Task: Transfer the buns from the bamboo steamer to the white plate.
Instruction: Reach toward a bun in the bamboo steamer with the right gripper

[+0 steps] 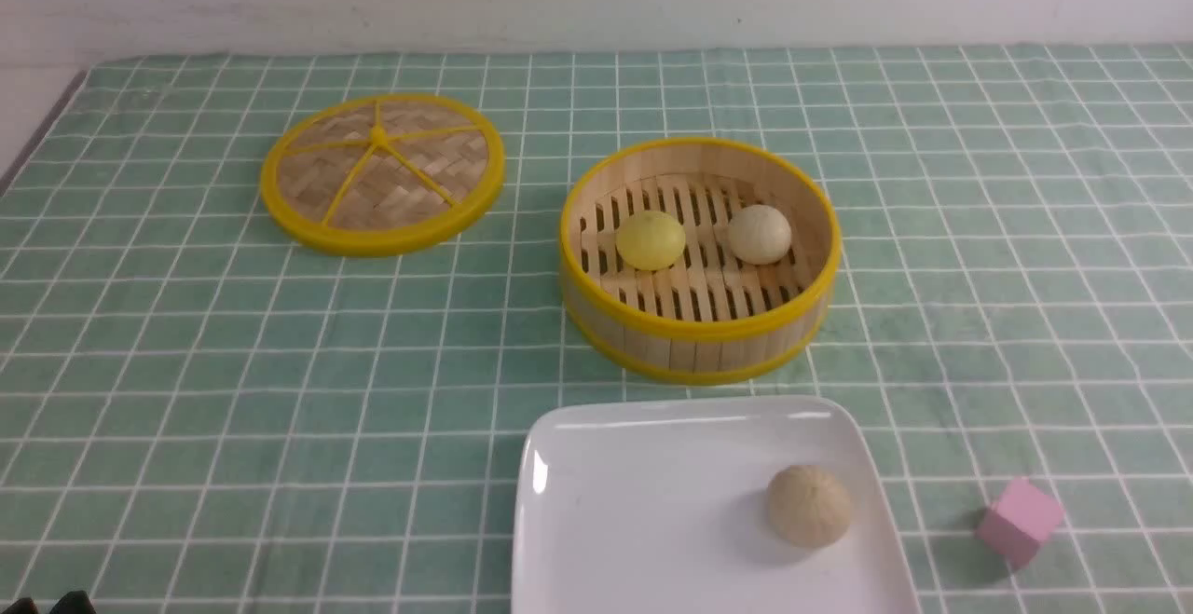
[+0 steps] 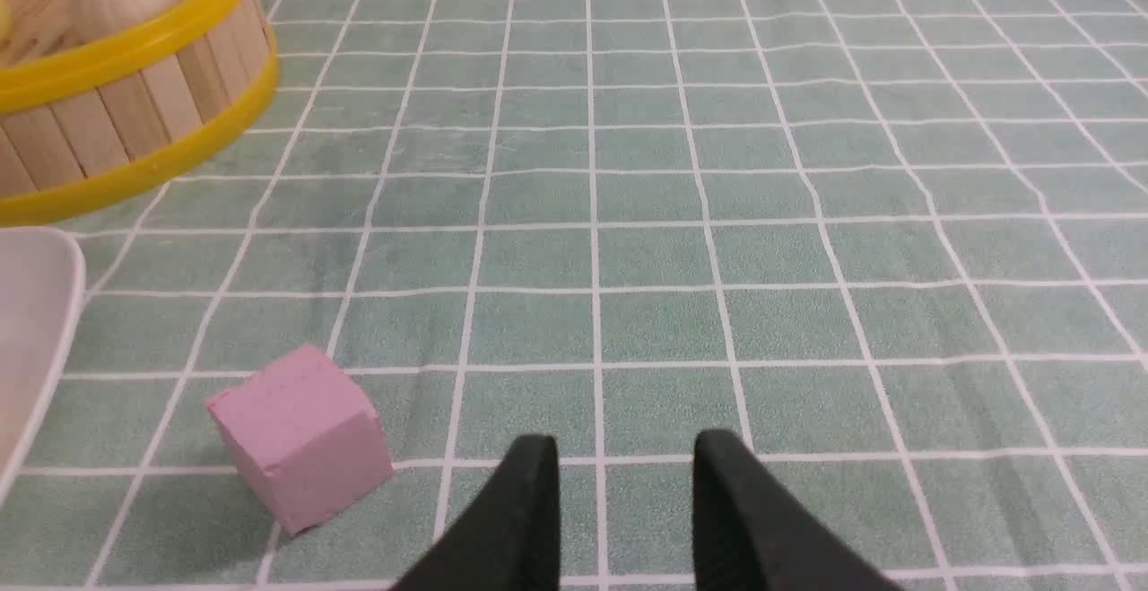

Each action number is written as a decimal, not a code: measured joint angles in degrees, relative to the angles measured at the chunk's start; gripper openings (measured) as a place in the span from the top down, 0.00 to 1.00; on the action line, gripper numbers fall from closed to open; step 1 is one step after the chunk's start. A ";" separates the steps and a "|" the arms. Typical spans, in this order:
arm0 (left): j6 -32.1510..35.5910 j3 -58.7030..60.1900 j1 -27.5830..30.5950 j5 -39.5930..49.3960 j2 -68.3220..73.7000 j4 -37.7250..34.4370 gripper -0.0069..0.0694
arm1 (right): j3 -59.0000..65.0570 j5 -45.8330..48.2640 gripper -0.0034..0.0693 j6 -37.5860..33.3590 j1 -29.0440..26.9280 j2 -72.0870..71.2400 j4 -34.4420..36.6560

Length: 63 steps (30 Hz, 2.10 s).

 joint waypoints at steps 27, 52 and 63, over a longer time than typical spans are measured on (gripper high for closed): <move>0.00 0.00 0.00 0.00 0.00 0.00 0.59 | 0.00 0.00 0.62 0.00 0.00 0.00 -0.05; -35.00 0.05 0.00 -2.28 0.00 -39.43 0.59 | 0.64 1.39 0.62 21.10 0.00 0.00 39.98; -5.14 -21.76 0.00 1.52 7.86 -34.94 0.87 | -20.78 4.55 0.97 -0.88 0.00 12.20 27.43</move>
